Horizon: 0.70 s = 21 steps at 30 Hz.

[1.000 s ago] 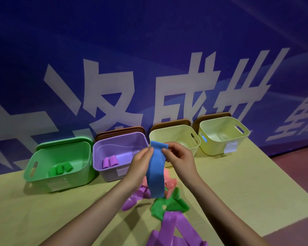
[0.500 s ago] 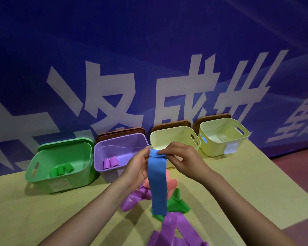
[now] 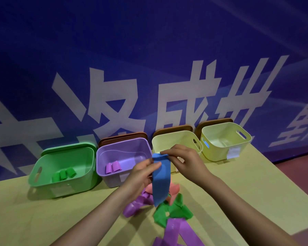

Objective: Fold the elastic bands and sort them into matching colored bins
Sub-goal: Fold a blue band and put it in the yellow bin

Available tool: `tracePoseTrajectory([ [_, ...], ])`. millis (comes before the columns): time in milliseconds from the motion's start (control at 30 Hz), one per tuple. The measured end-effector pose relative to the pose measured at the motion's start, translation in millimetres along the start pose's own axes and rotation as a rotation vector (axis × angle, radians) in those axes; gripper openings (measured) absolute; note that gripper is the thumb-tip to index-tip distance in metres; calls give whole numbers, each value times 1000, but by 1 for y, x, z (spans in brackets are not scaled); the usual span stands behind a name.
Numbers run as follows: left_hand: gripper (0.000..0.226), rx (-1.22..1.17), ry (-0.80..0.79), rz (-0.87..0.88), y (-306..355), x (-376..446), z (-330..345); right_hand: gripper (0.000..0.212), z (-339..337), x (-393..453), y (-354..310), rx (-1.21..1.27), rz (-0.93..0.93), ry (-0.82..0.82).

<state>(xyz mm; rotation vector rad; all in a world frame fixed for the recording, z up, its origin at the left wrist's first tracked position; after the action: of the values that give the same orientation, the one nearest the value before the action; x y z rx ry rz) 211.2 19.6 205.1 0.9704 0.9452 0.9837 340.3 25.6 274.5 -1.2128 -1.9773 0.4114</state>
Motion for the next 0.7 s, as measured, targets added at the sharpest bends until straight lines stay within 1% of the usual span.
tracePoseTrajectory([
  [100,14,154,-3,-4,-6,-1,2,22,-3,2,2,74,61,90],
  [200,18,164,39,-1,-7,0,1,22,-7,3,-3,121,65,129],
  [300,22,54,114,17,-4,1,-2,24,-7,4,-9,125,31,63],
  [367,24,-33,144,35,-2,1,-4,25,-4,2,-11,69,-7,5],
  [500,29,-96,148,60,1,-1,-3,34,2,-2,-6,-52,-13,-75],
  [700,32,-153,121,-7,-3,-2,-3,26,7,-5,-3,-116,-60,-114],
])
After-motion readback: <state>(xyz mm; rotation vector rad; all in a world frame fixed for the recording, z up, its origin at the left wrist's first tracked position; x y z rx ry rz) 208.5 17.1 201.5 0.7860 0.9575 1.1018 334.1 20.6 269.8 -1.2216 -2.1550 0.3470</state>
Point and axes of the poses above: each hand's wrist, its own x-axis towards the middle knuckle, its own z-axis out of the palm, y = z × x, the point moved 8 cm from there along x, towards the middle knuckle, and after that the axes turned 6 degrees about z, right-handed, at the moved point
